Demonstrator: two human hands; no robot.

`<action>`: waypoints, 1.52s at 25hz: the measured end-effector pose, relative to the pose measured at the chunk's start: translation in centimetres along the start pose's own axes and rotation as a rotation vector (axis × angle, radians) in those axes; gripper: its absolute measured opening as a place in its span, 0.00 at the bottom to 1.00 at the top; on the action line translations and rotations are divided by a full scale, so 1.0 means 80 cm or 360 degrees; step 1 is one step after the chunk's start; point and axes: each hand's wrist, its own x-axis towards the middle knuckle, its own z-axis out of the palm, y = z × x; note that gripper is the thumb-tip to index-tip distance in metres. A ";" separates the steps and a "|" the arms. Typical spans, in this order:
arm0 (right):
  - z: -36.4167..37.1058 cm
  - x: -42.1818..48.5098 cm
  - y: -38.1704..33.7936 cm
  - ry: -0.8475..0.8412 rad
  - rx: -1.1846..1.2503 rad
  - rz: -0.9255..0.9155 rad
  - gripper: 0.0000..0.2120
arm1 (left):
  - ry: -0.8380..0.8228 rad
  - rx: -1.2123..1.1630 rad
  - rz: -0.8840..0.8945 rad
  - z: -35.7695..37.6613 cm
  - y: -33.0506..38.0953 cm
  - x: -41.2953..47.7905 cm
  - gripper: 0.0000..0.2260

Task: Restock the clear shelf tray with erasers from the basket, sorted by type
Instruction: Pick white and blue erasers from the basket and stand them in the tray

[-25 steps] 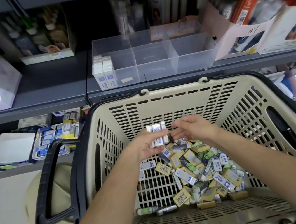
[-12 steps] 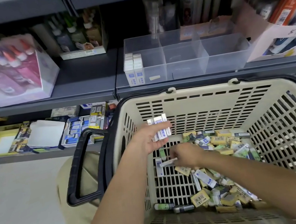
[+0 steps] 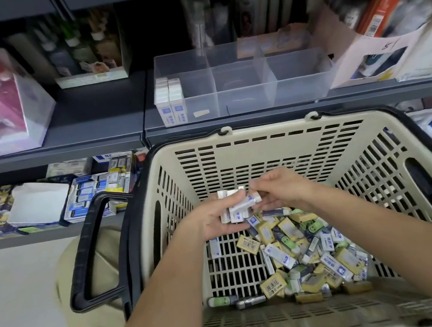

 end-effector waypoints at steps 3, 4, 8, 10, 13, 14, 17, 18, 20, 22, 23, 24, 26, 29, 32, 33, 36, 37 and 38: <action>0.003 -0.002 -0.009 -0.0040 0.0250 0.0095 0.08 | -0.0059 0.0035 0.0021 0.002 -0.001 0.000 0.17; 0.002 -0.003 -0.010 -0.0097 0.0273 0.0069 0.08 | -0.0045 0.0022 0.0037 0.001 0.000 0.001 0.17; -0.003 -0.010 -0.011 -0.0234 0.0038 -0.0216 0.10 | 0.0001 -0.0041 0.0065 0.000 0.002 -0.001 0.16; -0.003 -0.010 -0.013 -0.0124 -0.0198 -0.0352 0.08 | 0.0023 -0.0043 0.0070 0.002 0.002 -0.001 0.18; 0.005 -0.005 -0.019 0.0001 -0.0476 -0.0400 0.06 | -0.0038 -0.0096 0.0087 0.001 0.000 0.000 0.20; 0.009 -0.001 -0.020 0.0021 -0.0479 -0.0393 0.05 | -0.0079 -0.0103 0.0079 0.000 -0.001 -0.001 0.21; 0.019 0.008 -0.020 0.0084 -0.0302 -0.0370 0.03 | -0.0046 -0.0121 0.0042 0.000 -0.006 -0.007 0.18; 0.017 0.012 -0.015 0.0151 -0.0254 -0.0359 0.03 | 0.0045 -0.0147 0.0054 0.000 -0.005 -0.008 0.16; 0.013 0.019 0.001 0.0285 -0.0357 -0.0304 0.04 | 0.0315 -0.0316 0.0122 -0.001 0.004 -0.008 0.11; 0.020 0.028 0.030 0.0192 -0.0872 -0.0298 0.04 | 0.0432 -0.0467 0.0203 0.000 0.025 -0.011 0.08; 0.034 0.031 0.045 0.0055 -0.1126 -0.0327 0.04 | 0.0428 -0.0456 0.0228 0.001 0.037 -0.013 0.07; 0.052 0.036 0.057 -0.0076 -0.1296 -0.0354 0.07 | 0.0414 -0.0412 0.0246 0.002 0.047 -0.016 0.06; 0.091 0.046 0.075 -0.0252 -0.1352 -0.0360 0.18 | 0.0406 -0.0346 0.0268 0.004 0.059 -0.021 0.05; 0.127 0.064 0.091 -0.0313 -0.1394 -0.0243 0.31 | 0.0497 -0.0349 0.0321 0.002 0.061 -0.022 0.05; 0.130 0.070 0.098 -0.0176 -0.1667 -0.0246 0.25 | 0.0507 -0.0355 0.0321 0.003 0.059 -0.019 0.06; 0.123 0.069 0.095 -0.0117 -0.1653 -0.0315 0.20 | 0.0496 -0.0326 0.0316 0.003 0.058 -0.018 0.07; 0.088 0.064 0.079 -0.0080 -0.1506 -0.0430 0.08 | 0.0487 -0.0264 0.0286 0.004 0.051 -0.015 0.07; 0.078 0.063 0.077 -0.0103 -0.1560 -0.0474 0.09 | 0.0495 -0.0273 0.0276 0.005 0.049 -0.014 0.07; 0.075 0.061 0.075 -0.0137 -0.1644 -0.0534 0.11 | 0.0510 -0.0270 0.0268 0.005 0.048 -0.014 0.07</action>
